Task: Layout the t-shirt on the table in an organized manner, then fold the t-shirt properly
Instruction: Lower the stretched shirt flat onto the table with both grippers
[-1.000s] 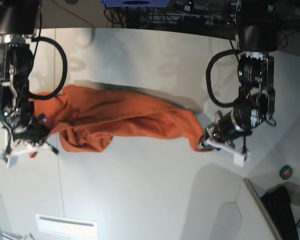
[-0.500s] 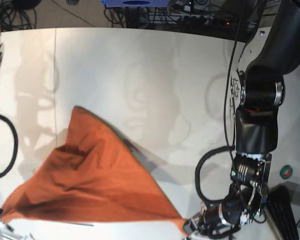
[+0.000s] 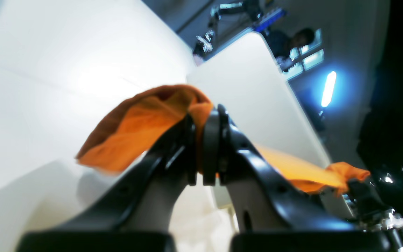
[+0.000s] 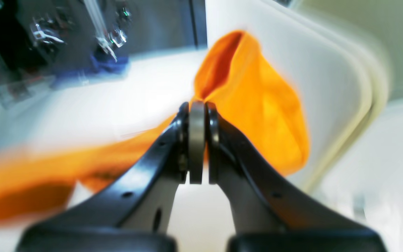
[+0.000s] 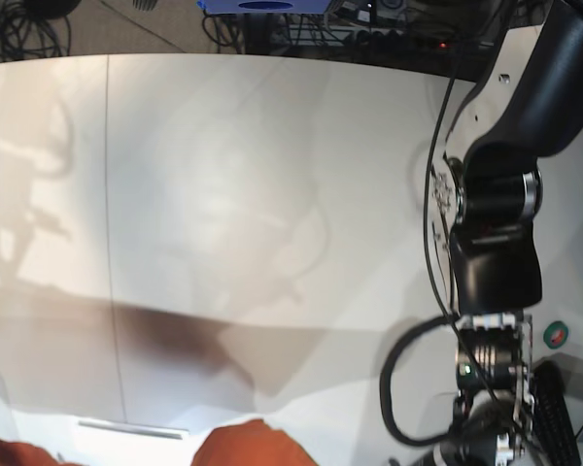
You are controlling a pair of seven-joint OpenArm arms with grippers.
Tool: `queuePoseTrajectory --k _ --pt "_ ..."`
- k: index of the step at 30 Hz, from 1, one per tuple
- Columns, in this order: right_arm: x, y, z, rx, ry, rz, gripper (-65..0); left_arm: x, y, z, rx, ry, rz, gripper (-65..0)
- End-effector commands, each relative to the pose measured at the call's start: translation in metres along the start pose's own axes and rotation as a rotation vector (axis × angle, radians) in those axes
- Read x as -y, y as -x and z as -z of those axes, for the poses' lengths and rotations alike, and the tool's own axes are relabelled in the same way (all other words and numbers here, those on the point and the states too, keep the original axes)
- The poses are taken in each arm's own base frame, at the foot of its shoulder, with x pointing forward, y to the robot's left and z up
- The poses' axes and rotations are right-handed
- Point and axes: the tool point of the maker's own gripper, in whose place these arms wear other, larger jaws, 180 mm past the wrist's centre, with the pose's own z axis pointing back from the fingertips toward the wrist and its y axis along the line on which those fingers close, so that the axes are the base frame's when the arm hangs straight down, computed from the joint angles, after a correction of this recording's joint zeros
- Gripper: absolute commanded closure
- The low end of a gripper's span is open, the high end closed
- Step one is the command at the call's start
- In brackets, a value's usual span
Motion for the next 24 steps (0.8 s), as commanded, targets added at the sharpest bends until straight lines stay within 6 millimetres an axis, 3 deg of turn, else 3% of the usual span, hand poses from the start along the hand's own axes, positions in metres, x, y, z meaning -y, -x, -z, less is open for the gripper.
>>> queuePoseTrajectory --k 1,3,8,12,15,19,24 --pt "0.004 0.010 -0.004 -0.003 0.006 -0.021 0.0 -0.002 0.010 -0.003 -0.010 0.007 -0.003 0.0" --pt "0.001 0.069 -0.008 -0.110 0.001 -0.023 0.0 -0.038 0.050 -0.013 -0.068 -0.057 -0.038 0.0" --pt "0.018 0.214 -0.042 -0.318 0.074 0.115 0.0 -0.124 0.177 -0.052 -0.292 -0.259 -0.053 0.0" --pt "0.025 0.298 -0.078 -0.459 0.117 0.134 0.0 -0.176 0.245 -0.095 -0.401 -0.423 0.082 0.0" --pt "0.029 0.336 -0.107 -0.513 0.136 0.129 0.0 -0.209 0.265 -0.132 -0.448 -0.522 0.130 0.0" --pt "0.033 0.366 -0.136 -0.579 0.149 0.123 0.0 -0.239 0.263 -0.173 -0.454 -0.603 0.130 0.0" --pt "0.032 0.373 -0.144 -0.600 0.124 0.109 0.0 -0.237 0.254 -0.199 -0.444 -0.606 0.189 0.0"
